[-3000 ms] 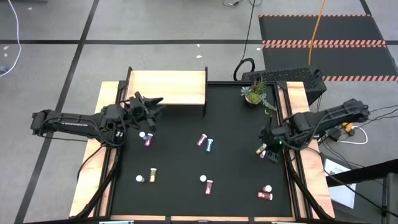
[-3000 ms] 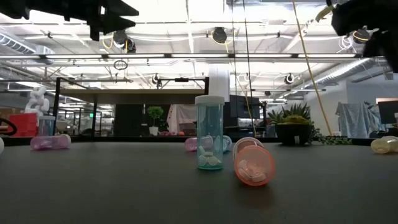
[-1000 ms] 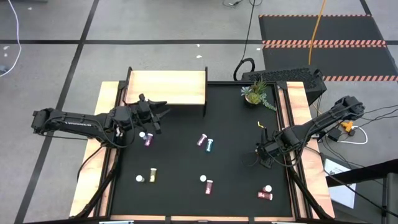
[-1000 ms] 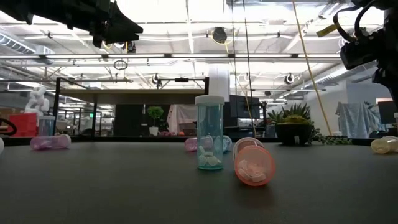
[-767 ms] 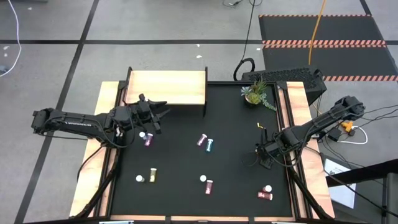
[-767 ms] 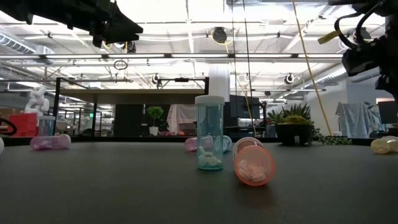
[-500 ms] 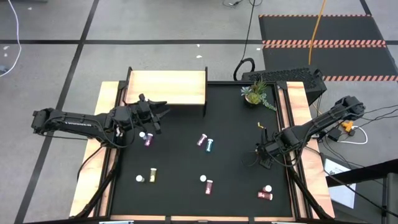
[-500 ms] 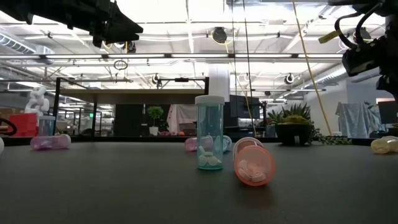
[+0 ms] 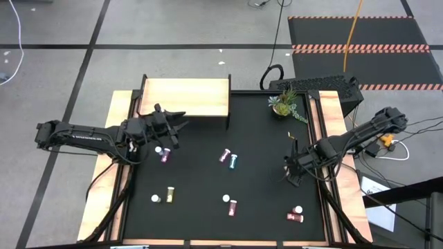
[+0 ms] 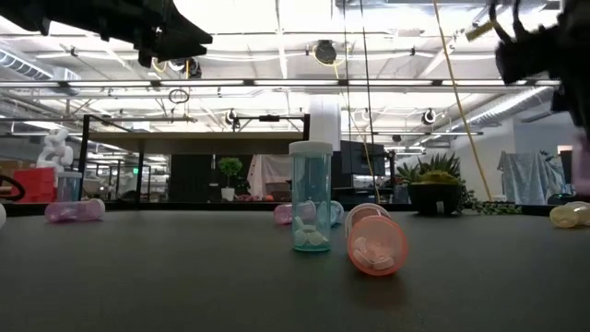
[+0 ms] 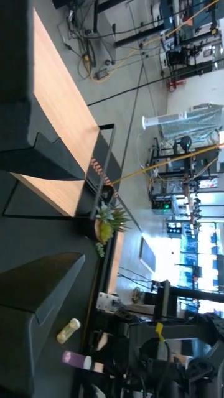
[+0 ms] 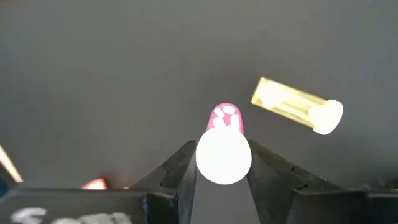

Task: Pick and place medicine bottles onto shelf by color
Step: Put the right pink pill bottle on the shelf

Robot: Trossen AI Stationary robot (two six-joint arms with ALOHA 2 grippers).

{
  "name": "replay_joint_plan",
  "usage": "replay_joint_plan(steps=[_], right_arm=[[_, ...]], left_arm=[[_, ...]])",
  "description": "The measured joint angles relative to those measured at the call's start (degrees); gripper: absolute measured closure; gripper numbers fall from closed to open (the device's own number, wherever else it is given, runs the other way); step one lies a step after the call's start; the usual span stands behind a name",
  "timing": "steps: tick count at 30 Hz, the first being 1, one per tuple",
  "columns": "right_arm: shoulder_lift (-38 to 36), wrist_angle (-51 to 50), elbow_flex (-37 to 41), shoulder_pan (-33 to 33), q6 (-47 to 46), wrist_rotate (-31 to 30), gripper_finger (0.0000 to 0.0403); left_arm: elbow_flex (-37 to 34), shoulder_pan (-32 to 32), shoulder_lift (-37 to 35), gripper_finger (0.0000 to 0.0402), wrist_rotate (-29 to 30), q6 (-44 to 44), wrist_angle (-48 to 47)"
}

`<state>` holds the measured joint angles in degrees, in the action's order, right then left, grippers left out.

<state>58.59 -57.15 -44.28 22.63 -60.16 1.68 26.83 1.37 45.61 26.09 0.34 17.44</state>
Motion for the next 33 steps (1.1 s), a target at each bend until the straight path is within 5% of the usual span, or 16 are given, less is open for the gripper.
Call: replay_joint_plan(steps=[9, 20, 33], right_arm=[[4.91, -10.44, -14.97, -6.83, 8.52, 0.08, 0.0286], [23.12, -17.81, -39.49, -19.43, 29.18, 0.30, 0.0287], [41.43, -27.23, -68.57, -29.97, 41.13, 1.46, 0.0287]], left_arm=[[4.46, 0.07, -1.97, 0.0201, -0.02, -0.48, -9.02], [13.09, 0.06, -2.25, 0.0201, -0.05, -2.53, -26.11], [14.30, -0.04, -2.27, 0.0201, -3.65, -8.29, -34.62]])
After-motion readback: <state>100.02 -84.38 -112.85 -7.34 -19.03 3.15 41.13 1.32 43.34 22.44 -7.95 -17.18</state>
